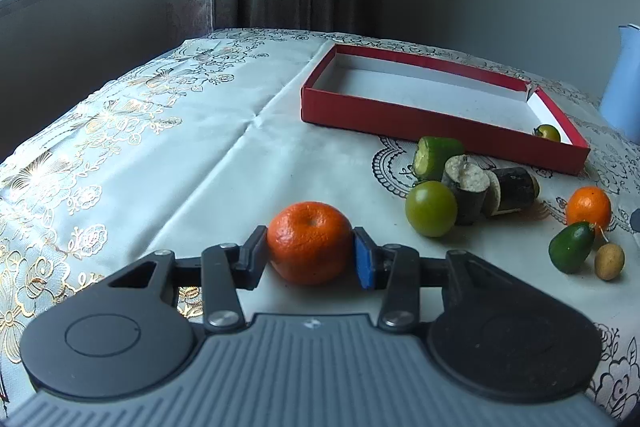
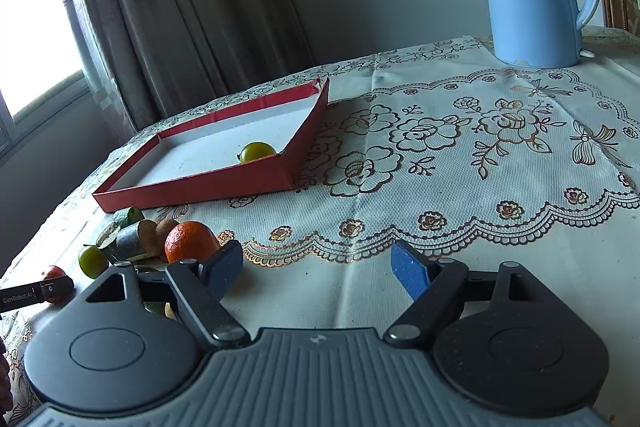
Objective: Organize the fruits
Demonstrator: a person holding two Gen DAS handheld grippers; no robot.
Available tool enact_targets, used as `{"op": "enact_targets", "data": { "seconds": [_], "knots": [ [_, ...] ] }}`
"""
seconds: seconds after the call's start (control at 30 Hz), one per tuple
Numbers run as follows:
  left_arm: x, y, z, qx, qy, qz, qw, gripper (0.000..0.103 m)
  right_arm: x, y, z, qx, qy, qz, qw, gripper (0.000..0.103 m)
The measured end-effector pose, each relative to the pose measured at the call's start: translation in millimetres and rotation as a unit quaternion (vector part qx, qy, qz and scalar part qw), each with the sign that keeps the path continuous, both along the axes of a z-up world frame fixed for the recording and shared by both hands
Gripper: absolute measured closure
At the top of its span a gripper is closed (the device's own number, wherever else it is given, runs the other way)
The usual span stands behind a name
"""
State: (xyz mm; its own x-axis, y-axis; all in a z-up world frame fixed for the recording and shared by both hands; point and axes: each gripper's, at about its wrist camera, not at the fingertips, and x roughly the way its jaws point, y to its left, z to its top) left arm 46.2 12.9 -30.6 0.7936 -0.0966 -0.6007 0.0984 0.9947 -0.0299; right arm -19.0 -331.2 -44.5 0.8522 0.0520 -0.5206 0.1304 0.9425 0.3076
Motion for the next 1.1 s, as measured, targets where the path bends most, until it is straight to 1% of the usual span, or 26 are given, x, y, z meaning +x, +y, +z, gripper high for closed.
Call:
{"op": "enact_targets", "data": {
  "seconds": [0.2,0.33,0.43,0.6,0.73,0.87,1.0,1.1],
  "knots": [
    [5,-8,7,-0.002,0.017,0.011,0.9998,0.062,0,0,0,0.0,0.0,0.0,1.0,0.022],
    [9,-23,21,0.021,-0.008,0.009,0.9997,0.062,0,0,0,0.0,0.0,0.0,1.0,0.022],
    [20,-37,38,0.028,-0.026,-0.002,0.9993,0.062,0,0,0,0.001,0.001,0.0,1.0,0.021],
    [50,-65,58,0.047,-0.053,-0.02,0.9973,0.062,0,0,-1,0.003,0.001,0.001,1.0,0.02],
    [79,-87,64,0.049,-0.059,-0.029,0.9966,0.062,1,0,0,0.004,0.002,0.002,1.0,0.018],
    [107,-105,61,0.052,-0.051,-0.037,0.9966,0.062,1,0,0,0.007,0.002,0.004,1.0,0.016],
    [136,-113,50,0.046,-0.027,-0.037,0.9979,0.062,2,-1,0,0.012,0.001,0.007,1.0,0.014],
    [150,-116,39,0.046,-0.007,-0.035,0.9983,0.062,3,-3,-1,0.017,0.0,0.008,1.0,0.014]
  ]
}}
